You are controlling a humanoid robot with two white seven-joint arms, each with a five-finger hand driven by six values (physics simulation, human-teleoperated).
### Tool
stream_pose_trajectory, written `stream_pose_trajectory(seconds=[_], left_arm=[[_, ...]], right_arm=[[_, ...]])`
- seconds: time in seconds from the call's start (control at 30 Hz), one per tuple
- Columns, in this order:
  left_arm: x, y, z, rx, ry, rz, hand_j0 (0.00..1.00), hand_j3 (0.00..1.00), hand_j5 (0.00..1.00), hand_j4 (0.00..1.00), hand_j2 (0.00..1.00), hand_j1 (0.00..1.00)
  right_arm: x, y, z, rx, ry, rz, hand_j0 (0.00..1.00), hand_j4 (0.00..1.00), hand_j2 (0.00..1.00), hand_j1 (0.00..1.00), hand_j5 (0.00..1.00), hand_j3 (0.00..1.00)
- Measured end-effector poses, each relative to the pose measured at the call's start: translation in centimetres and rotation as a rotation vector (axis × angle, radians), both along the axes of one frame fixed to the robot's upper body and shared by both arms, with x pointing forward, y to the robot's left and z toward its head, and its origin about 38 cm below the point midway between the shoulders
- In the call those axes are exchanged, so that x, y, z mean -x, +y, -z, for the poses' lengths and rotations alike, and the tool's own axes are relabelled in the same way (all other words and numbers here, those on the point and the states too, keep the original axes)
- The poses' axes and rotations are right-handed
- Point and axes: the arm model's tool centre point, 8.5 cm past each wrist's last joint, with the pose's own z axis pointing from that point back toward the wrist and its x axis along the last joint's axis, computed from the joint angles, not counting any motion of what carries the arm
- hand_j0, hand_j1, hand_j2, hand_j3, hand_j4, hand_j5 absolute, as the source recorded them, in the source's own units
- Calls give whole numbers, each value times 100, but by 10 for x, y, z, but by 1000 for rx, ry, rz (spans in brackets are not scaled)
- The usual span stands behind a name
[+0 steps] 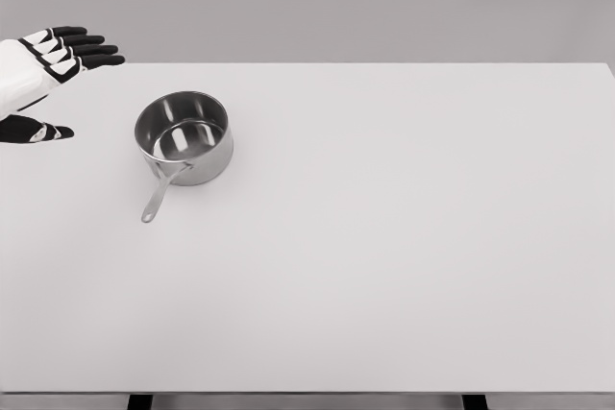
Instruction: Rotate pot handle
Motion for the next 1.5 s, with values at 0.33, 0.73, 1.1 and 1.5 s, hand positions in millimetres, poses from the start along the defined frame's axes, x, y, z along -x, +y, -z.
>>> stream_pose_trajectory(seconds=[0.33,0.73,1.1,1.5], left_arm=[[-3,-12,5,33,-4,22,100,100,100,100,100,100],[-17,-117,58,58,15,224,100,100,100,100,100,100],[-12,-142,89,6,47,262,100,100,100,100,100,100],[-5,-148,119,-31,92,258,100,100,100,100,100,100]], right_arm=[[1,0,0,4,6,1,100,100,100,100,100,100],[2,0,0,4,8,2,100,100,100,100,100,100],[1,0,0,4,6,2,100,100,100,100,100,100],[2,0,0,4,8,2,100,100,100,100,100,100]])
